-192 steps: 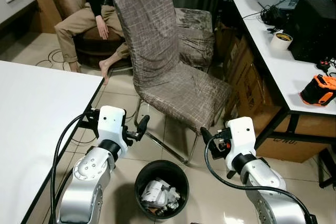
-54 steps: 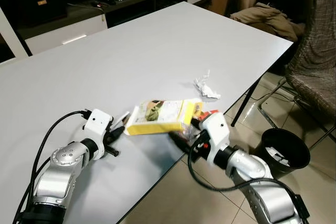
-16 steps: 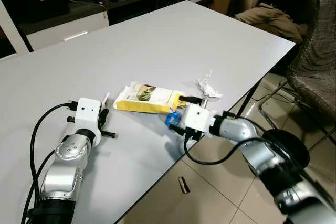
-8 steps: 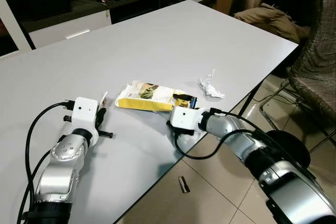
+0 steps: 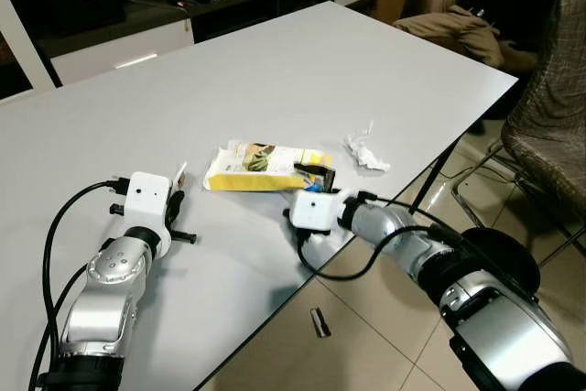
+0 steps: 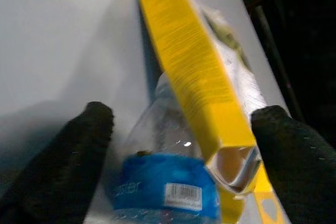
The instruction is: Picking trash to rubbish bin
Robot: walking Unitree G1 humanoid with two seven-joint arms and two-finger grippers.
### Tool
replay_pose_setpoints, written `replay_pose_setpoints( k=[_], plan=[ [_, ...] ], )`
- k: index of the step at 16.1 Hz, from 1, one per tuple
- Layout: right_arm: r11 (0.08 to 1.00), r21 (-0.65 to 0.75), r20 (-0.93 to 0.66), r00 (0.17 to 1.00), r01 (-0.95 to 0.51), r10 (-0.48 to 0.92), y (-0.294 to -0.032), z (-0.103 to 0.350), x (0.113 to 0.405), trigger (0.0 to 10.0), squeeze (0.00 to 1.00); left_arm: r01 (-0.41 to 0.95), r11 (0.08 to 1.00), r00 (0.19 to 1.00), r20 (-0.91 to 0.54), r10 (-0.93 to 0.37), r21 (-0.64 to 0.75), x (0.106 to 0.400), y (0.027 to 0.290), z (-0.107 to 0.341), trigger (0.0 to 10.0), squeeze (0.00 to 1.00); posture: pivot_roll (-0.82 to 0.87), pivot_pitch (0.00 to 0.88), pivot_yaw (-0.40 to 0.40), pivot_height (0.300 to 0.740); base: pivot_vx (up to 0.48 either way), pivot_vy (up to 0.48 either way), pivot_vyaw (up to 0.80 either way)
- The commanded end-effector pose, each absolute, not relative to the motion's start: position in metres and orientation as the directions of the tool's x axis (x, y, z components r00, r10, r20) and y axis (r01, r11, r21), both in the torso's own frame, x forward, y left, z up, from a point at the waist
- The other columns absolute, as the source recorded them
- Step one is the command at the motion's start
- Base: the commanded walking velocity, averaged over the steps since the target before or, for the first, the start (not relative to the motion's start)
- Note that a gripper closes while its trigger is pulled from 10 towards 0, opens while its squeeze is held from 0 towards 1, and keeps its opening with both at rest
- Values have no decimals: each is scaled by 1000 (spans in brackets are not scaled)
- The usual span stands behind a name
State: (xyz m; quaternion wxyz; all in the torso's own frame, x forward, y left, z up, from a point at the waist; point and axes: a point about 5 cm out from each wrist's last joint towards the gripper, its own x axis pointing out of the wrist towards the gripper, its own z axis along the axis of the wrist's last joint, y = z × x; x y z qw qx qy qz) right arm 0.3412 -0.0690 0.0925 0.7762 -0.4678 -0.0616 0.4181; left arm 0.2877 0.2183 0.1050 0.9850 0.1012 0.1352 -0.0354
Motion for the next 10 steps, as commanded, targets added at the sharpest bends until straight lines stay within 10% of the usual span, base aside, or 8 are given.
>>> replay_pose_setpoints(
  k=[1, 10],
  plan=[
    [193, -785, -311, 644, -589, 699, -72, 92, 343, 0, 0, 100, 977, 962, -268, -46, 190, 289, 216, 108, 0, 0, -54, 0, -49, 740, 0, 0, 0],
    [227, -805, -282, 689, -549, 667, -76, 101, 352, 0, 0, 97, 975, 965, -259, -43, 198, 292, 215, 110, 0, 0, -62, 0, -34, 740, 0, 0, 0]
  ],
)
